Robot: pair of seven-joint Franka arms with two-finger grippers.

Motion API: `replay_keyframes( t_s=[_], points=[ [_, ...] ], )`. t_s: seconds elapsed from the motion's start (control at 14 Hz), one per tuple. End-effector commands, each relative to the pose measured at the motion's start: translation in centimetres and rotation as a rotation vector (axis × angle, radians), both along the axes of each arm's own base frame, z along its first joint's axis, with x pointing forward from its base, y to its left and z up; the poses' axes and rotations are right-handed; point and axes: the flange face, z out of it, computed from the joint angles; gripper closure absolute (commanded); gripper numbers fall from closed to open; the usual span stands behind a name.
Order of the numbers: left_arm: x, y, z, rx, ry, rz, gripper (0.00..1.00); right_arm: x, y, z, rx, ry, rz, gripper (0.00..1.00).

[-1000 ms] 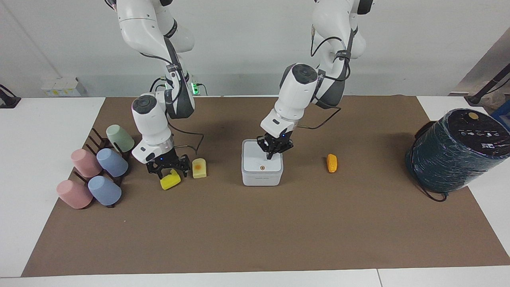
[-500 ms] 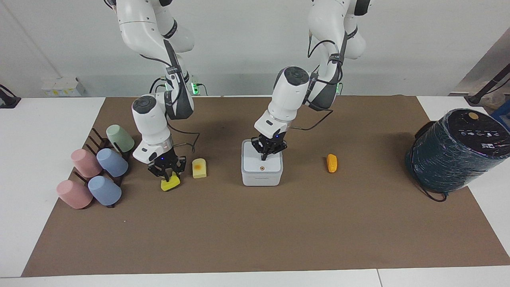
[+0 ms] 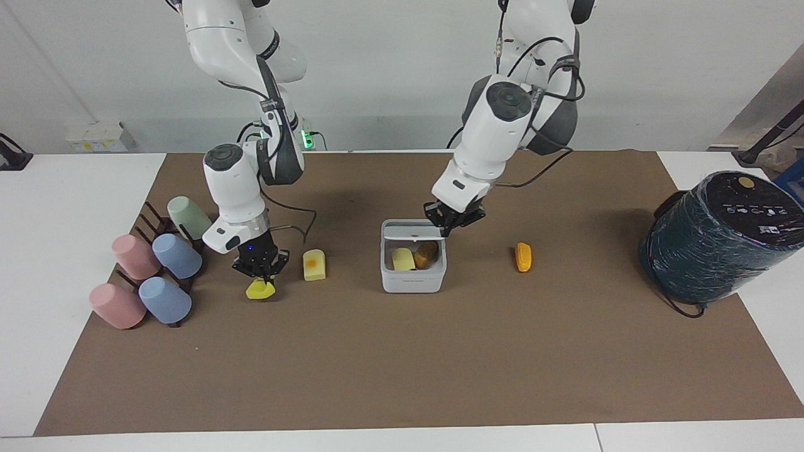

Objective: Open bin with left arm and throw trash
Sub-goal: 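Carry the sponge with the right gripper while the left gripper withdraws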

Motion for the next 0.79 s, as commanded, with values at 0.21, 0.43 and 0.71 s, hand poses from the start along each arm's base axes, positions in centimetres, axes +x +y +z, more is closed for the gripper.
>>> replay_keyframes(
  t_s=[0.21,0.43,0.71],
  points=[
    [2.1,10.8,0.8,0.078,-0.003,-0.107,0.66,-0.1,11.9,5.3,0.076,0.027,-0.072,1.00],
    [2.6,15.8,1.0,0.100,-0.009,-0.156,0.00,-0.3,16.3,6.2,0.137,0.023,-0.063,1.00],
    [2.4,18.9,0.6,0.097,-0.006,-0.207,0.00,-2.3,21.0,6.2,0.258,0.108,-0.167,1.00]
  ],
)
